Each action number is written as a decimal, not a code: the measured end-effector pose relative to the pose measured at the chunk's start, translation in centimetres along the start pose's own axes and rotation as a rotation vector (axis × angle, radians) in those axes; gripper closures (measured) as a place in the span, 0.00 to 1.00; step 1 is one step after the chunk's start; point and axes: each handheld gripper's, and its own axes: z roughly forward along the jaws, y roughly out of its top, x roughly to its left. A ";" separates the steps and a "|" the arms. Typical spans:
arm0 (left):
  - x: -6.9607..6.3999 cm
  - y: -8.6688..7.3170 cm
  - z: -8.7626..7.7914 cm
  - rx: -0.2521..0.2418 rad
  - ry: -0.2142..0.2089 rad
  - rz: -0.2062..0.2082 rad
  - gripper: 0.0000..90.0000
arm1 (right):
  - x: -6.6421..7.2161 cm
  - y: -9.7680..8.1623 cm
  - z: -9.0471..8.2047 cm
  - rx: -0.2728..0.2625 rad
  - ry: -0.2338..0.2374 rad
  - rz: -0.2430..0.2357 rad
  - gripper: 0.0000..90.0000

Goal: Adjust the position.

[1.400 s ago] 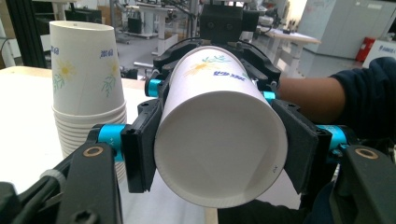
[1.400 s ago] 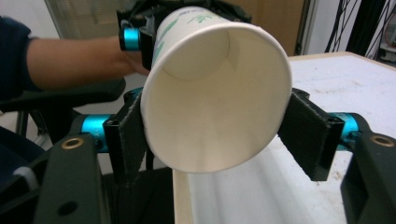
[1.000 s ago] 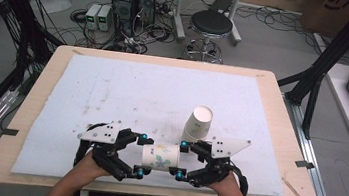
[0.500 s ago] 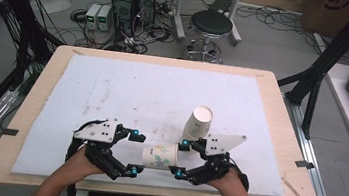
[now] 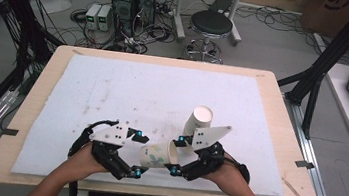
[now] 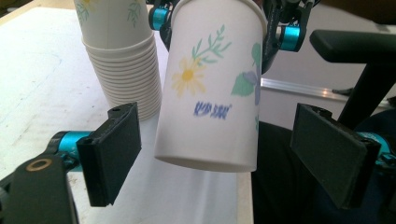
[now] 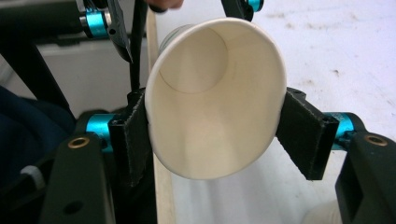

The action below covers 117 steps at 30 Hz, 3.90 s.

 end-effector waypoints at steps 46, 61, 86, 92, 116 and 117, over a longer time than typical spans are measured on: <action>0.4 0.7 3.4 0.292 -0.020 0.050 0.31 | 0.4 3.2 3.0 0.308 -0.009 -0.130 0.35; 0.3 0.4 4.2 0.312 -0.034 0.046 0.40 | 0.6 3.2 3.4 0.323 0.005 -0.132 0.36; 1.4 -3.4 2.4 0.062 0.080 -0.119 0.37 | 0.3 -1.5 -2.4 -0.094 -0.133 0.084 0.25; 1.7 -4.1 1.9 0.004 0.119 -0.139 0.37 | 0.2 -4.1 -4.1 -0.142 -0.196 0.147 0.25; 2.9 -6.4 -2.6 -0.274 0.417 -0.171 0.36 | -1.3 -9.9 -7.5 -0.219 -0.522 0.290 0.23; 3.0 -6.5 -2.8 -0.278 0.427 -0.172 0.36 | -1.3 -10.0 -7.6 -0.218 -0.526 0.290 0.23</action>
